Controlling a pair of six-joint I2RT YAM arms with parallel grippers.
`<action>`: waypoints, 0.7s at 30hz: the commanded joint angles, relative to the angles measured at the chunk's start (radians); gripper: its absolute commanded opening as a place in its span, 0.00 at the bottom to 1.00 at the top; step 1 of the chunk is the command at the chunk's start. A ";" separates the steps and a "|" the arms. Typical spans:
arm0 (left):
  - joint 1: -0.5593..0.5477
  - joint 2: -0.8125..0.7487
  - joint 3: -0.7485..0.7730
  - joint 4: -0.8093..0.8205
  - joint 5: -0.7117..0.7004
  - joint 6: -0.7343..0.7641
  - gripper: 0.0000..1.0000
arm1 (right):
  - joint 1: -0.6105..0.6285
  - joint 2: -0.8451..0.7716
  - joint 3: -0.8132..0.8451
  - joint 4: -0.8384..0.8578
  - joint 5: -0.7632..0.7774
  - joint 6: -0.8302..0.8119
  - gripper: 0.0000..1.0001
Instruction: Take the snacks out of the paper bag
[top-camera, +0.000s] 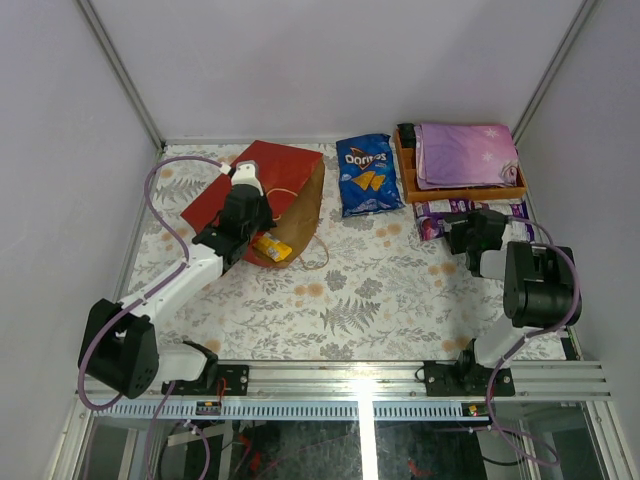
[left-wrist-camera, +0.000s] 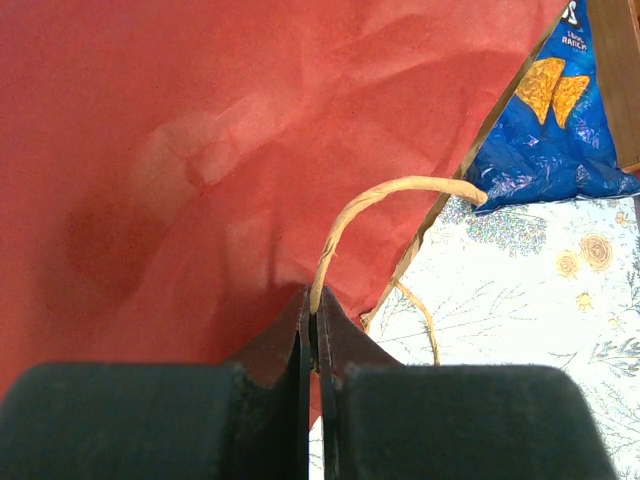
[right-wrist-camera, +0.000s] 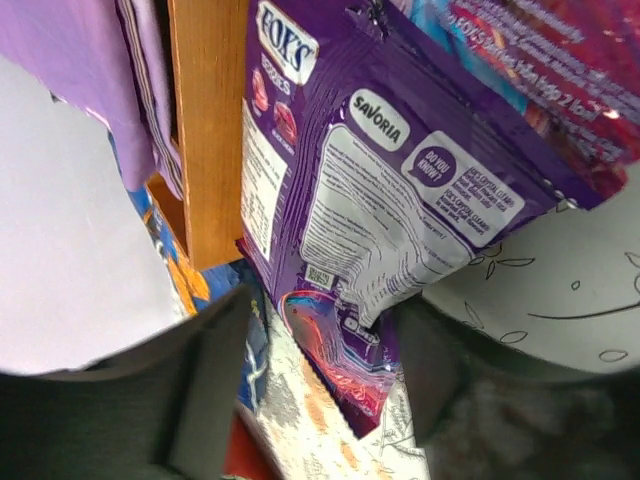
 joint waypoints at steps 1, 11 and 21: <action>0.008 -0.010 0.002 0.018 0.004 -0.002 0.00 | 0.015 0.010 -0.010 0.086 -0.062 -0.014 0.77; 0.006 -0.054 0.015 -0.012 0.057 -0.012 0.00 | 0.162 -0.411 -0.003 -0.214 0.179 -0.186 0.92; 0.002 -0.099 0.028 -0.049 0.080 -0.027 0.00 | 0.655 -0.191 0.214 -0.046 0.077 -0.248 0.81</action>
